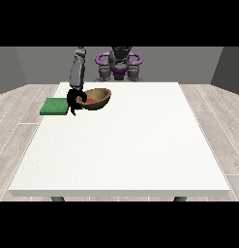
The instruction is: Pick the cup and pour the ball into the bowl, then pick the bowl and place it on the pad
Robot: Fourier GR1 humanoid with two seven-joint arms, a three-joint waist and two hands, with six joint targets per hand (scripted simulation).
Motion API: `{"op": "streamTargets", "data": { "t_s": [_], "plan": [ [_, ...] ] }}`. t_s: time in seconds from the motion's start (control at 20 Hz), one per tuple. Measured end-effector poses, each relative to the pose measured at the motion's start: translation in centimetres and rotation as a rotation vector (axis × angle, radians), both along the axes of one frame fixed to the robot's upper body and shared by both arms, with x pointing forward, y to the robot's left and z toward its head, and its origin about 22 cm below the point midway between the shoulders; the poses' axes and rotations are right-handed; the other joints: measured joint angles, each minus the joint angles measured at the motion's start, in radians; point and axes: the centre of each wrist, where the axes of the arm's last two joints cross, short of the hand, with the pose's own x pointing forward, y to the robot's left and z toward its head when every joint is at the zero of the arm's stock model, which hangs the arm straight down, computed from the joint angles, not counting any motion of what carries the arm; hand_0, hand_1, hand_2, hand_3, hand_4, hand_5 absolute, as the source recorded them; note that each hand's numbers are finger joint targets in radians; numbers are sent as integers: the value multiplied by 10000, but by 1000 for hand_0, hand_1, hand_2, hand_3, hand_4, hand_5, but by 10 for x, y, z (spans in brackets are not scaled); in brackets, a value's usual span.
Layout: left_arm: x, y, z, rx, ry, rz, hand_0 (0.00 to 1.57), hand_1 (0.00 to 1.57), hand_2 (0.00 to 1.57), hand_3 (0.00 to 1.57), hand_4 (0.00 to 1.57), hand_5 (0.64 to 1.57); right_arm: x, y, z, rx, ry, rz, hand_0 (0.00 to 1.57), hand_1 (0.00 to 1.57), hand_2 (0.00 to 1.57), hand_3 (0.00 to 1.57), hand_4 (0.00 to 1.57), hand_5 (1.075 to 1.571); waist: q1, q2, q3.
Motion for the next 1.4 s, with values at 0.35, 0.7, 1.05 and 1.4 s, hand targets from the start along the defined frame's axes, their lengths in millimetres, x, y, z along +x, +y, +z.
{"op": "streamTargets", "data": {
  "t_s": [0.35,0.7,1.05,1.4],
  "plan": [
    [0,5,0,-170,99,20,0,0,0,0,1186,1526,-4,-4,7,-595,442,-471,1571,1571,1571,1248,1012,1546,181,-64,195],
    [0,23,-19,-378,666,396,0,0,0,0,1199,1538,7,-18,34,-538,2079,-195,1571,1571,1571,973,1056,1556,-35,-419,475],
    [-5,41,-45,-443,1198,1062,0,0,0,0,1201,1545,-1,-118,112,-2655,4003,-982,1571,1571,1571,671,1067,1566,-960,-813,388],
    [-19,77,-65,-563,1301,1656,0,0,0,0,1210,1550,12,-141,166,-2933,4186,-951,1571,1571,1571,566,1085,1564,-1589,-854,391]
  ]
}}
